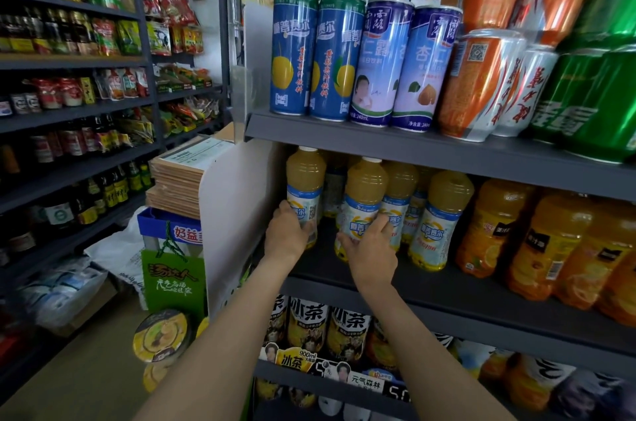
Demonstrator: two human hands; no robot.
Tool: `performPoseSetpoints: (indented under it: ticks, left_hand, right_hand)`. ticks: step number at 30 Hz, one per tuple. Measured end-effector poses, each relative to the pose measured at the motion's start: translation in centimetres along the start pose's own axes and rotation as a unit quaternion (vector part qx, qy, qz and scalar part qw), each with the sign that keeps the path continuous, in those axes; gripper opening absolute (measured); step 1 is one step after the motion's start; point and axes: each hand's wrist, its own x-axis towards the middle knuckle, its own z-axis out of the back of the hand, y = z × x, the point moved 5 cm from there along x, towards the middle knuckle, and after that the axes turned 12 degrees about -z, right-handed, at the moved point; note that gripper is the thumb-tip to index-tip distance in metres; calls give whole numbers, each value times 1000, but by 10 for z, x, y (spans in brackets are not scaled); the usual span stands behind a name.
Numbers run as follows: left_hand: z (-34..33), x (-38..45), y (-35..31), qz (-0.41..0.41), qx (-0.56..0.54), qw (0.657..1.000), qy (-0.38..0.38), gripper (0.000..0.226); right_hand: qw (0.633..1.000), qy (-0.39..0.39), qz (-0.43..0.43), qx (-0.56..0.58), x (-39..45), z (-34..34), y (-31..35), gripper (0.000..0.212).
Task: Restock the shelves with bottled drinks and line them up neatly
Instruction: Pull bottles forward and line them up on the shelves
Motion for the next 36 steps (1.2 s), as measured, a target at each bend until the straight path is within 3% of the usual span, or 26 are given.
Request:
performPoseSetpoints:
  ticks: [10,20,24,28,30,33,36]
  left_hand:
    - [11,-18,0,-5,63,998,-17,51]
    - [20,-31,-2,13,115,992,-45,62]
    - [24,-35,-5,21,138,989,-51,65]
    - [21,-39,-9,17,141,989,-52,66]
    - [14,-41,-14,17,140,989,-50,68]
    - [-4,-44,-27,-2,116,992,-42,55]
    - [-21,-40,-29,-42,32,999,-11,46]
  right_hand:
    - [1000,10,1,15,-2,20,-19,68]
    - [999,-40,-30,-1,2,39,-50,61]
    - [997,-52,-60,15,-1,47,-51,69]
    - [983,-127,71,108,-28,63,-25,57]
    - [979,-47,128,154,-32,50,0,52]
    - [959,147,83,226,-25,21,29,58]
    - [957,170,24,236,-12,10,31,48]
